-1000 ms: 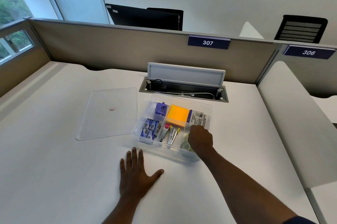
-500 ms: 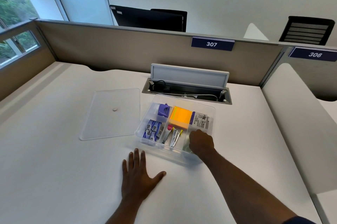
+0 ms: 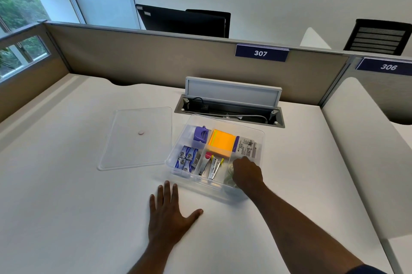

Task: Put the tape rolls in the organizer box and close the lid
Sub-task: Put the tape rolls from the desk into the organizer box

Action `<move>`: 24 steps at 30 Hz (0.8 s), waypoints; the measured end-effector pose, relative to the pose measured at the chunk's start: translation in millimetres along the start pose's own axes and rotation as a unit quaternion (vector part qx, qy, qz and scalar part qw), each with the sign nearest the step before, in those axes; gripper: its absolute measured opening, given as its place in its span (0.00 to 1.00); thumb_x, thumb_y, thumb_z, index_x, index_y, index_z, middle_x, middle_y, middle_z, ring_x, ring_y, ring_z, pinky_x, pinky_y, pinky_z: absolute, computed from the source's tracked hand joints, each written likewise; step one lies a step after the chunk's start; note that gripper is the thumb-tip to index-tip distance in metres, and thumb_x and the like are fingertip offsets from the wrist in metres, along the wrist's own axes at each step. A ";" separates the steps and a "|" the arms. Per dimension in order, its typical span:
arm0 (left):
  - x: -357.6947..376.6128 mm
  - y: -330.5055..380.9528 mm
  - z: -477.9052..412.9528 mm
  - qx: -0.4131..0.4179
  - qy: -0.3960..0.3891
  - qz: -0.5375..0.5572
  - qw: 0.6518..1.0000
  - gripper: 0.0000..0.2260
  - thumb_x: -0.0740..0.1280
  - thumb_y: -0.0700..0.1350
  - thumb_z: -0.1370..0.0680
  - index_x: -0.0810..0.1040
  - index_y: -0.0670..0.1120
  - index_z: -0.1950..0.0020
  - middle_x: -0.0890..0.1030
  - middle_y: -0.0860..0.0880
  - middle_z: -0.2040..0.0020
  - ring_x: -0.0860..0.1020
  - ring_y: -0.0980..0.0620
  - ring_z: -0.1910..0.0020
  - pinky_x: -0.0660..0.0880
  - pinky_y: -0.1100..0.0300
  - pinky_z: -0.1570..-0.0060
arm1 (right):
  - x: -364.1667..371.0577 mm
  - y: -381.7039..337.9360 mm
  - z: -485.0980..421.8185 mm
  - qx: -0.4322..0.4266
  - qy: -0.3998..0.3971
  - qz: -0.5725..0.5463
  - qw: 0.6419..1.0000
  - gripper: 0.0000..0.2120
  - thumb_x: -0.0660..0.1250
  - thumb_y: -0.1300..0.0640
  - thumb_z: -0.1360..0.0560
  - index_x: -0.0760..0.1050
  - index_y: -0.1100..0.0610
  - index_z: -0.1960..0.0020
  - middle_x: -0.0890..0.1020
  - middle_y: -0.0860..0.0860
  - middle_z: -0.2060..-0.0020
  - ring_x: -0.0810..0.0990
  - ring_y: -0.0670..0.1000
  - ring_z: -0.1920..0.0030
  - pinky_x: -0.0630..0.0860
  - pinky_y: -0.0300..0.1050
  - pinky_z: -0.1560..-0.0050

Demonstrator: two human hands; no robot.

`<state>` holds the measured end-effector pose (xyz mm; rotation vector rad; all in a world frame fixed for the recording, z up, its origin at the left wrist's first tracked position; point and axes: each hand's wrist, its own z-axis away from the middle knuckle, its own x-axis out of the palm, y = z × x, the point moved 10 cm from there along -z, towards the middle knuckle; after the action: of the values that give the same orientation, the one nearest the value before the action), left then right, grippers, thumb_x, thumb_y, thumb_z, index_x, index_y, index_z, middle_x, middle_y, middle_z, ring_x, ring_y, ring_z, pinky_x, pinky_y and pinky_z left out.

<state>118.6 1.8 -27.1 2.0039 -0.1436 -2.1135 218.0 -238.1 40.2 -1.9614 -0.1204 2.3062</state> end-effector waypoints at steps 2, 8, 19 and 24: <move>-0.1 -0.1 0.0 0.000 0.000 -0.002 1.000 0.51 0.46 0.81 0.36 0.51 0.48 0.23 0.50 0.45 0.21 0.49 0.44 0.22 0.48 0.44 0.24 | -7.4 2.5 1.3 0.016 0.032 -0.031 0.999 0.13 0.62 0.60 0.23 0.73 0.61 0.39 0.78 0.58 0.43 0.81 0.59 0.47 0.80 0.53 0.46; -0.9 0.2 0.5 0.000 0.000 -0.004 1.000 0.52 0.46 0.81 0.36 0.52 0.48 0.23 0.50 0.45 0.21 0.49 0.44 0.22 0.47 0.44 0.24 | -7.6 15.2 3.5 0.068 0.047 -0.084 0.993 0.12 0.62 0.59 0.22 0.75 0.62 0.41 0.81 0.59 0.45 0.83 0.58 0.48 0.80 0.50 0.48; 0.9 -1.0 0.1 -0.002 -0.003 -0.003 1.000 0.52 0.45 0.81 0.36 0.51 0.48 0.23 0.50 0.45 0.20 0.48 0.45 0.22 0.46 0.44 0.24 | -1.0 9.7 0.3 0.078 0.025 -0.066 0.994 0.16 0.64 0.57 0.23 0.73 0.61 0.37 0.79 0.58 0.43 0.82 0.58 0.47 0.80 0.51 0.46; -0.8 0.3 0.7 0.000 0.002 -0.002 1.000 0.51 0.46 0.81 0.36 0.51 0.48 0.23 0.50 0.45 0.20 0.49 0.44 0.22 0.47 0.44 0.24 | 5.8 1.4 -1.1 0.066 -0.012 -0.083 0.994 0.17 0.63 0.58 0.24 0.71 0.59 0.36 0.73 0.58 0.37 0.79 0.60 0.42 0.77 0.54 0.42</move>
<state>118.0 1.6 -26.2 2.0096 -0.1392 -2.1110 218.2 -238.8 34.1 -1.7881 -0.1235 2.1748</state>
